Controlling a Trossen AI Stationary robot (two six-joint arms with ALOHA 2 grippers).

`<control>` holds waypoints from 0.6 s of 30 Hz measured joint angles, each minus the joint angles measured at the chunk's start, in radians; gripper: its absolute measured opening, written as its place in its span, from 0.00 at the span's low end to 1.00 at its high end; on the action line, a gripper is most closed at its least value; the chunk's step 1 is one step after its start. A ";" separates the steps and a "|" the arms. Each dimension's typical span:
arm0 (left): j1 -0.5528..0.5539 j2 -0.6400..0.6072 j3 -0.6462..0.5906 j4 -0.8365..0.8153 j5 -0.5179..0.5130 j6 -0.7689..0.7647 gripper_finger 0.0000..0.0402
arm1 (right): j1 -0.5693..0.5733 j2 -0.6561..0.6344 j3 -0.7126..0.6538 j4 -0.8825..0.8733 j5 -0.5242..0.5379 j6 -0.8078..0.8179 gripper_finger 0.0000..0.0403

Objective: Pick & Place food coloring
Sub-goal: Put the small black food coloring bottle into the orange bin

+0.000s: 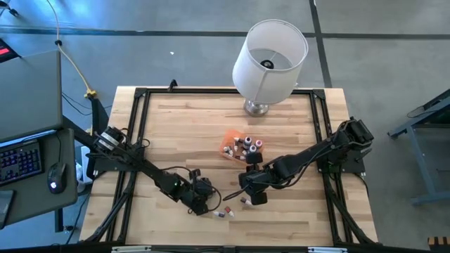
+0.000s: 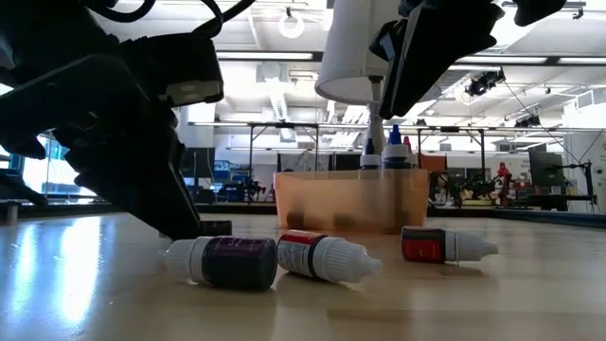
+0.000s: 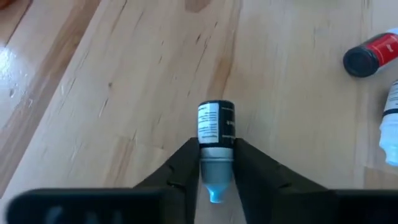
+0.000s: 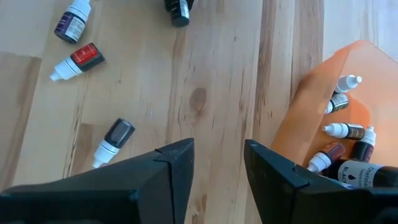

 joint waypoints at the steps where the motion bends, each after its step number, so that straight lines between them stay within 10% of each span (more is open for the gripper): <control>1: 0.000 0.000 0.000 0.002 -0.002 -0.002 0.18 | 0.000 0.000 0.000 -0.001 0.000 0.001 0.33; 11: 0.069 -0.082 -0.005 -0.023 -0.234 -0.007 0.14 | 0.017 0.000 0.000 -0.065 -0.141 0.112 0.33; 18: 0.257 -0.157 0.073 -0.026 -0.182 0.187 0.17 | 0.054 0.004 -0.073 0.027 -0.057 0.232 0.33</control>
